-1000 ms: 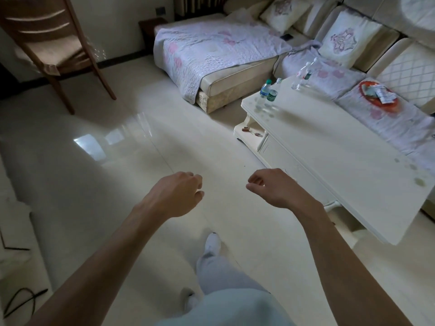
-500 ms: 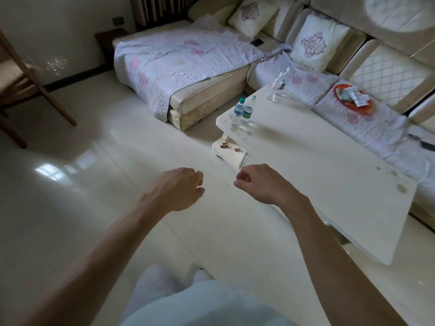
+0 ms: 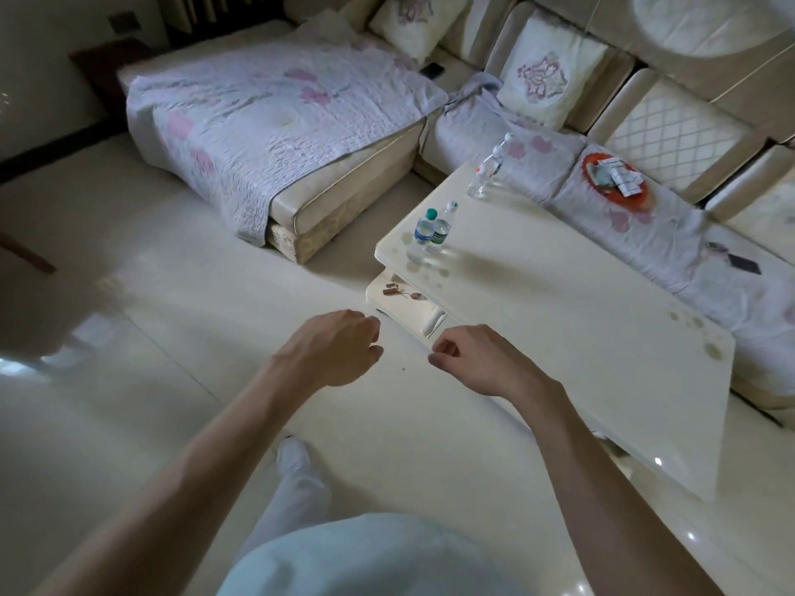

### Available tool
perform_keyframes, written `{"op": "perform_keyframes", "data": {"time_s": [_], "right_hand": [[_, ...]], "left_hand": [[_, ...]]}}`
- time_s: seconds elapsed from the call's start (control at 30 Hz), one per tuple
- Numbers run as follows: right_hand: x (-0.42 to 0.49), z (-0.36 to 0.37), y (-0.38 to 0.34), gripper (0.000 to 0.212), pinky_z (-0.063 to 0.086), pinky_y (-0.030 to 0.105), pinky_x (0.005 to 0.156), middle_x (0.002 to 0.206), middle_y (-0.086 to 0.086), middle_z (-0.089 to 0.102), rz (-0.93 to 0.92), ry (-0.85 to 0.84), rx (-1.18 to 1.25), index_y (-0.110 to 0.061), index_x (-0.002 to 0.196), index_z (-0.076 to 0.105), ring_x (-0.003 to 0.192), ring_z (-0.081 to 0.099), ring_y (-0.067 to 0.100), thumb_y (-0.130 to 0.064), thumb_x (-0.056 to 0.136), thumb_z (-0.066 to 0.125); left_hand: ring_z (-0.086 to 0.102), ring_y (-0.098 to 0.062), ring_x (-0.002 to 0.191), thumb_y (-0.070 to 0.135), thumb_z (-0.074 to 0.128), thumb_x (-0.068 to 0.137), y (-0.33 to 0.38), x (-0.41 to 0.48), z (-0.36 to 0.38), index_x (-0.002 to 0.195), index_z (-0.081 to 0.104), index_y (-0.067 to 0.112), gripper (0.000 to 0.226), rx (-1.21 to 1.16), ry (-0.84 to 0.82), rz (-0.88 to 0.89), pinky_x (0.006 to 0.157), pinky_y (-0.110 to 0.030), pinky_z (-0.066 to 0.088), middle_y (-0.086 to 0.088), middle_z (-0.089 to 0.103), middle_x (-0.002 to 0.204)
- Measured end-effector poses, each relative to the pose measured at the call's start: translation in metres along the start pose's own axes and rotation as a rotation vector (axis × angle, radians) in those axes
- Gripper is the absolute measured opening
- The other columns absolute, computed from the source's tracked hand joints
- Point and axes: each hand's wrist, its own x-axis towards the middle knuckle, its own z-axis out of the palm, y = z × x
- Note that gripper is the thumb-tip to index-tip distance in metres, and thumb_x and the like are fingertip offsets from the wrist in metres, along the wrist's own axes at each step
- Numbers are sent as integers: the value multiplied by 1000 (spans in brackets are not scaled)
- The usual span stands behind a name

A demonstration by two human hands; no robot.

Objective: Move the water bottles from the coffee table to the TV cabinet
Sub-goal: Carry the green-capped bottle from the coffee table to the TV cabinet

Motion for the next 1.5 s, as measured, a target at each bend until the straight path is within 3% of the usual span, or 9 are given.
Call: {"op": "perform_keyframes", "data": {"time_s": [0.13,0.43,0.63,0.77,0.97,1.17,1.33,1.5], "right_hand": [[47,-22,-33,18,48,30,75,96,-9,64,30,19,32,-26,97,66,89,59,14,-39,90,56],[132,-44,-58,24,49,31,81,105,-3,69,114,31,114,-23,108,65,97,62,17,-38,91,56],[204,-56,-36,26,45,29,74,113,1,68,152,12,151,-22,108,66,99,61,21,-37,91,56],[264,-76,-19,32,49,33,86,119,2,66,163,-12,188,-17,117,63,106,60,22,-36,91,55],[342,-110,13,32,47,32,90,114,-2,66,191,9,239,-17,121,59,107,59,19,-33,93,55],[406,-122,41,35,46,35,94,125,3,62,195,-38,161,-13,124,57,115,58,22,-31,94,53],[456,-102,62,38,43,32,93,124,3,61,367,-88,336,-15,126,54,115,56,23,-29,91,53],[520,-37,80,54,40,27,92,126,8,57,659,94,638,-8,131,47,115,56,25,-24,83,67]], "left_hand": [[61,-25,102,36,43,96,-44,40,-31,111,59,13,32,-1,-7,43,83,-39,53,-4,64,109],[61,-27,105,36,44,96,-99,128,-65,113,59,12,33,25,-121,124,85,-40,52,-6,64,112],[61,-29,103,36,45,96,-121,201,-79,115,58,13,33,38,-184,120,86,-41,52,-7,64,113],[62,-29,104,35,46,96,-137,263,-92,115,60,13,32,51,-227,80,86,-41,52,-7,66,113],[60,-28,108,34,45,96,-140,364,-109,120,57,12,34,91,-309,59,88,-37,50,-8,63,117],[62,-27,103,33,44,98,-127,447,-119,122,57,12,34,56,-316,153,84,-34,50,-8,64,116],[64,-26,99,31,44,96,-138,509,-106,118,59,14,32,-2,-397,214,84,-35,53,-8,66,114],[65,-26,99,28,42,97,-167,569,-72,120,58,11,33,18,-511,265,85,-37,55,-9,64,117]]}}
